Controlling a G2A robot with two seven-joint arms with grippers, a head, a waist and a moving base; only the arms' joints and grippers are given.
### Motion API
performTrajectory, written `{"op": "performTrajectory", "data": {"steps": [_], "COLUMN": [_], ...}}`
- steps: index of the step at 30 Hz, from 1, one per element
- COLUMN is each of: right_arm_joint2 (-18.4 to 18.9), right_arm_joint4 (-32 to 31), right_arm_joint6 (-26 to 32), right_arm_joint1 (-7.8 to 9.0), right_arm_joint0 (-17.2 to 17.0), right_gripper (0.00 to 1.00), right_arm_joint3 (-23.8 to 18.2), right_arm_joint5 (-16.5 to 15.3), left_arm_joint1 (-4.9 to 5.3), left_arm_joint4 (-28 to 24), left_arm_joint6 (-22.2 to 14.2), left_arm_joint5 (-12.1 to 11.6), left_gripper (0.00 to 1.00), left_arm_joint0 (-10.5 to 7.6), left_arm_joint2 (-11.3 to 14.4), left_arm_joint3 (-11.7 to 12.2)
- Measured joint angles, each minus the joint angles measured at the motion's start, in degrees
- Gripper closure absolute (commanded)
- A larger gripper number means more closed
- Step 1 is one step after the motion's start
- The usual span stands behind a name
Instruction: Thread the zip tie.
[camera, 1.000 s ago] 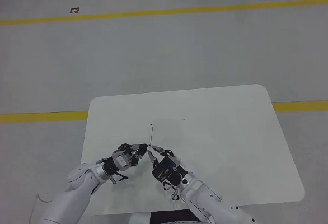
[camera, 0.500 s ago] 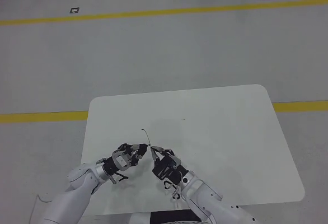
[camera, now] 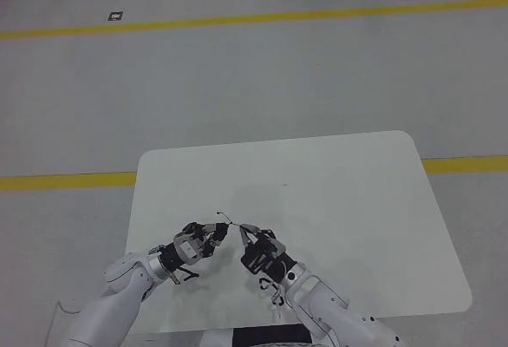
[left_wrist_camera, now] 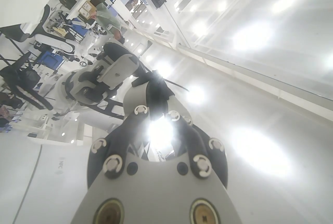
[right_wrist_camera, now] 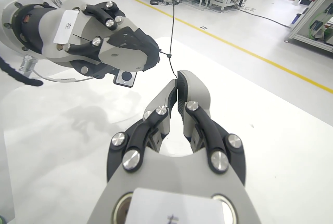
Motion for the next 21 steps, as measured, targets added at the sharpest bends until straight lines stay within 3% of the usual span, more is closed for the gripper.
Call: {"op": "performTrajectory", "data": {"steps": [21], "right_arm_joint2": [4.32], "right_arm_joint4": [0.00], "right_arm_joint6": [1.88], "right_arm_joint1": [1.58], "right_arm_joint0": [-1.85], "right_gripper": [1.00], "right_arm_joint3": [-0.42], "right_arm_joint5": [-0.73], "left_arm_joint1": [0.00], "left_arm_joint4": [0.00], "left_arm_joint6": [0.00], "left_arm_joint5": [0.00], "left_gripper": [1.00], "left_arm_joint0": [0.00], "left_arm_joint2": [0.00], "left_arm_joint3": [0.00]}}
